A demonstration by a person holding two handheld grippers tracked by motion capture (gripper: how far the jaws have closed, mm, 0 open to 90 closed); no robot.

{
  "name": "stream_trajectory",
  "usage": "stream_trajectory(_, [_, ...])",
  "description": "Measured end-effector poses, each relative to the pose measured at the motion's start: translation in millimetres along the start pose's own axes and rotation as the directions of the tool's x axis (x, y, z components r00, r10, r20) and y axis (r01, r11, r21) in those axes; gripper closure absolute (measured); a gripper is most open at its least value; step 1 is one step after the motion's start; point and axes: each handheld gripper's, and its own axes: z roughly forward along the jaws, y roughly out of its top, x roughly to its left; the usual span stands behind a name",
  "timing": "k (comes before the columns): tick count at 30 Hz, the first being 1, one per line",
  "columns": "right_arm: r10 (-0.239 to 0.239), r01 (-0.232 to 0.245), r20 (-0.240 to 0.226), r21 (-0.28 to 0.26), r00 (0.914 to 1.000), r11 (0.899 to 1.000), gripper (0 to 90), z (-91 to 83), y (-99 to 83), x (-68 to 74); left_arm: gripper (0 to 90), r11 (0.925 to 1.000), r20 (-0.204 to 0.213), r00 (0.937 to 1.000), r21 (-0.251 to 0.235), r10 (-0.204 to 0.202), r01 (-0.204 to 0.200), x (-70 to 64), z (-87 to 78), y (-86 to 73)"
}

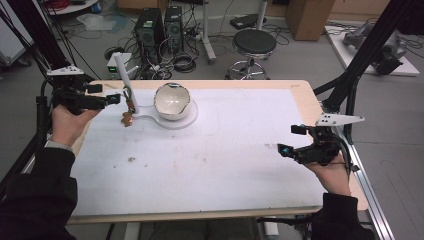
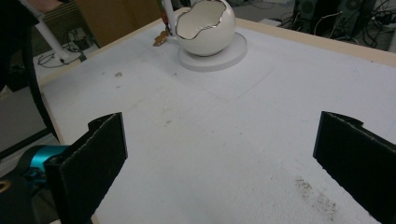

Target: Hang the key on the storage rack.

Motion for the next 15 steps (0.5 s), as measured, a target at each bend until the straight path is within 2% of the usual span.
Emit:
stream_trajectory(3, [-0.005, 0.005, 0.0, -0.008, 1.0, 1.0, 1.9, -0.7, 0.1, -0.8, 4.2, 0.9992, 0.037, 0.999, -0.032, 0.024, -0.022, -9.8, -13.8, -6.6])
stream_trajectory(9, [-0.002, 0.002, 0.005, -0.022, 1.0, 1.0, 2.0, -4.1, 0.2, -0.2, 4.2, 0.9956, 0.09, 0.9953, -0.089, 0.035, -0.027, -29.6, -34.5, -20.5])
stream_trajectory(12, [-0.004, 0.004, 0.004, -0.033, 1.0, 0.999, 1.9, -6.5, -0.3, 0.1, 4.2, 0.9965, 0.125, 0.9913, -0.078, 0.041, -0.031, -38.4, -40.4, -27.9])
stream_trajectory(13, [0.003, -0.003, 0.005, -0.032, 1.0, 0.999, 1.9, -7.3, -0.7, 0.2, 4.2, 0.9973, 0.127, 0.9909, -0.063, 0.044, -0.036, -41.0, -41.6, -30.2])
stream_trajectory(15, [0.003, -0.003, 0.012, -0.031, 0.9999, 1.0, 2.0, -8.5, -1.5, -0.9, 4.3, 0.997, 0.131, 0.9902, -0.066, 0.049, -0.04, -46.9, -44.3, -35.0])
